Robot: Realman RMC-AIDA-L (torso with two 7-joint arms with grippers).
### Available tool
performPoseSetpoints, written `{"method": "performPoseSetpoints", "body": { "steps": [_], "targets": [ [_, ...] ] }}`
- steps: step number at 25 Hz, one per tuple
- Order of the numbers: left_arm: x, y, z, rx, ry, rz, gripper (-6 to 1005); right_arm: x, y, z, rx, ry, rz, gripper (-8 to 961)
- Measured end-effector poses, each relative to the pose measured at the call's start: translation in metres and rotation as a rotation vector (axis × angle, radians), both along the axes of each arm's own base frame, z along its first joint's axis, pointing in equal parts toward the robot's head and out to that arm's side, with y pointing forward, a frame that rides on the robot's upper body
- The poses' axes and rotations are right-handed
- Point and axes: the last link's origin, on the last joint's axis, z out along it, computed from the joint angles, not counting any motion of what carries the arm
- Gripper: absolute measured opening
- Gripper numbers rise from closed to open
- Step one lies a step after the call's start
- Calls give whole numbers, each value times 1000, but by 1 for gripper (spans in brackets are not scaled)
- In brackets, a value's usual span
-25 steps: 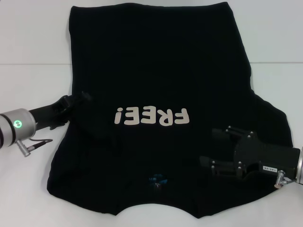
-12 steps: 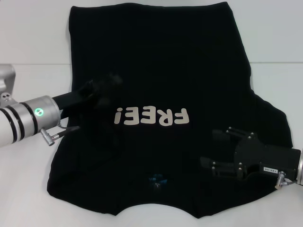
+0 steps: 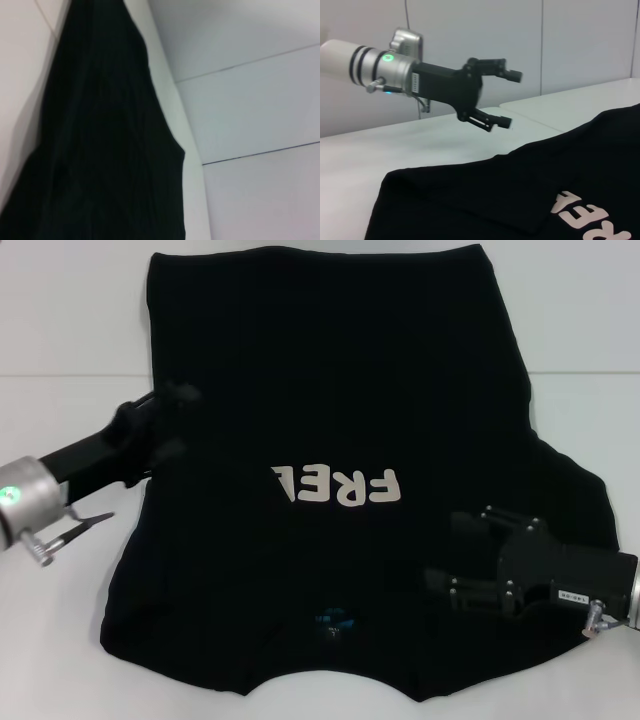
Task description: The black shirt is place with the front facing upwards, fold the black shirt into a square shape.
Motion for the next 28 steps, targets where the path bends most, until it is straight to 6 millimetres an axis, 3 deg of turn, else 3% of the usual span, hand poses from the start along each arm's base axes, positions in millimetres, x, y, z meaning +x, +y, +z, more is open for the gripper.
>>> {"method": "performPoseSetpoints", "body": {
  "steps": [6, 10, 15, 19, 23, 28],
  "targets": [
    [-14, -30, 14, 51, 208, -256, 934, 10, 11, 19, 8, 82, -210, 894],
    [-24, -52, 21, 101, 389, -437, 934, 19, 27, 53, -5, 142, -443, 894],
    [-15, -84, 17, 123, 543, -801, 934, 22, 48, 98, -83, 145, -744, 895],
    [-13, -93, 15, 123, 567, -896, 934, 21, 63, 120, -133, 64, -1000, 895],
    [-14, -96, 11, 107, 582, -912, 935, 21, 68, 127, -134, -82, -1158, 894],
    [-14, -96, 9, 108, 580, -914, 935, 21, 67, 120, -151, -146, -1189, 894]
  ]
}}
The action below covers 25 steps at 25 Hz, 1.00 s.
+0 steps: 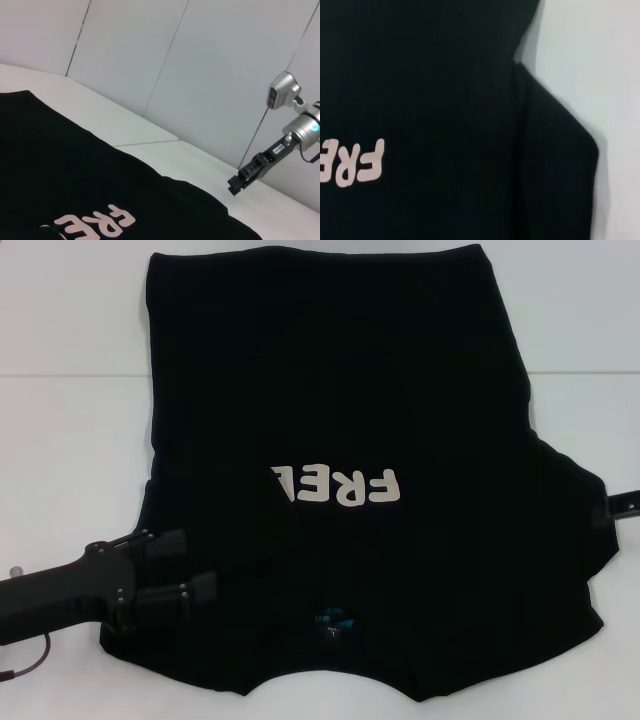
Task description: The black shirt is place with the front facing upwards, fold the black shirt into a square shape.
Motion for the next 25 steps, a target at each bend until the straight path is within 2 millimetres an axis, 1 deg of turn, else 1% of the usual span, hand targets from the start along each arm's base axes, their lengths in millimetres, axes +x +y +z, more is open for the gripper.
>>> {"method": "performPoseSetpoints", "body": {
  "steps": [5, 9, 15, 25],
  "targets": [
    [2, 0, -2, -7, -1, -5, 935, 10, 2, -6, 35, -11, -15, 893],
    [3, 0, -3, -13, -5, -6, 935, 14, 4, -14, 29, -17, -24, 893],
    [2, 0, -3, -13, -5, -6, 934, 8, 9, -25, 14, -30, -2, 892],
    [2, 0, -3, -11, -2, -8, 934, 6, 13, -33, -2, -42, 7, 888]
  ]
}}
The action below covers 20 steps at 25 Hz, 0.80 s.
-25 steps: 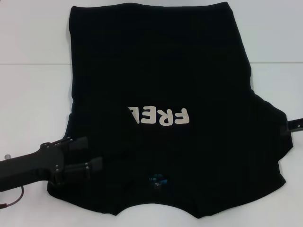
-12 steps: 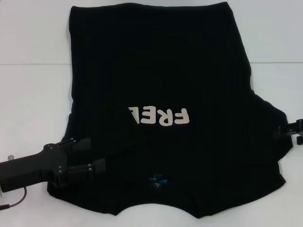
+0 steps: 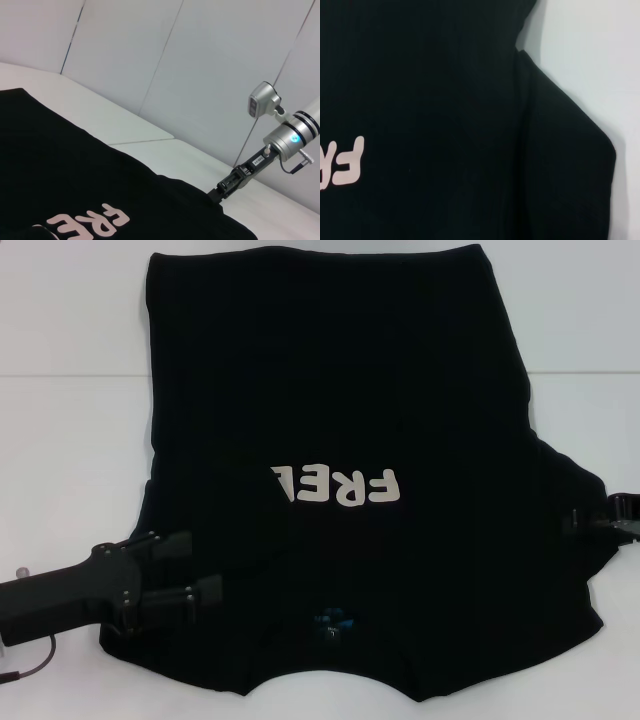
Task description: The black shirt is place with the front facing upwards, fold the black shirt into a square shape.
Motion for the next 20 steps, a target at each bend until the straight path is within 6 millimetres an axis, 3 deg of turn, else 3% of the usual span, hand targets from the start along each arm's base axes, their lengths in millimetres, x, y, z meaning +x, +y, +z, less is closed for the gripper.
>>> {"method": "performPoseSetpoints", "body": {
  "steps": [10, 13, 20],
  "targets": [
    [0, 1, 0, 0, 0, 0, 935, -4, 2, -1, -20, -34, 29, 861],
    [0, 1, 0, 1, 0, 1, 935, -4, 3, -1, -19, -35, 30, 664],
    [0, 0, 0, 1, 0, 2, 935, -4, 3, -1, -23, -40, 32, 326]
  ]
}}
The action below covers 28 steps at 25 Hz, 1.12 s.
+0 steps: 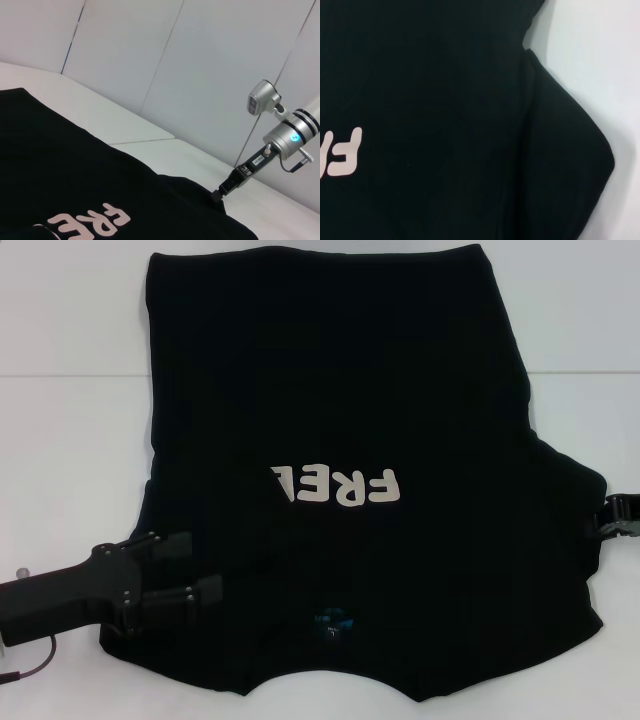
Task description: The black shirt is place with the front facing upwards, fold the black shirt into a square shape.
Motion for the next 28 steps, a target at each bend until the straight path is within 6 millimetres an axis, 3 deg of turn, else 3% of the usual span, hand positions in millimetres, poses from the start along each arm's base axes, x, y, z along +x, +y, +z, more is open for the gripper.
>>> {"method": "performPoseSetpoints", "body": {
  "steps": [9, 21, 28],
  "targets": [
    [1, 1, 0, -2, -2, -2, 934, 2, 0, 4, 5, -10, 5, 30],
    [1, 1, 1, -2, -1, -2, 934, -12, 6, 34, 51, -17, 81, 36],
    [1, 1, 1, -2, 0, 0, 934, -29, 16, 34, 41, -29, 141, 40]
  ]
}}
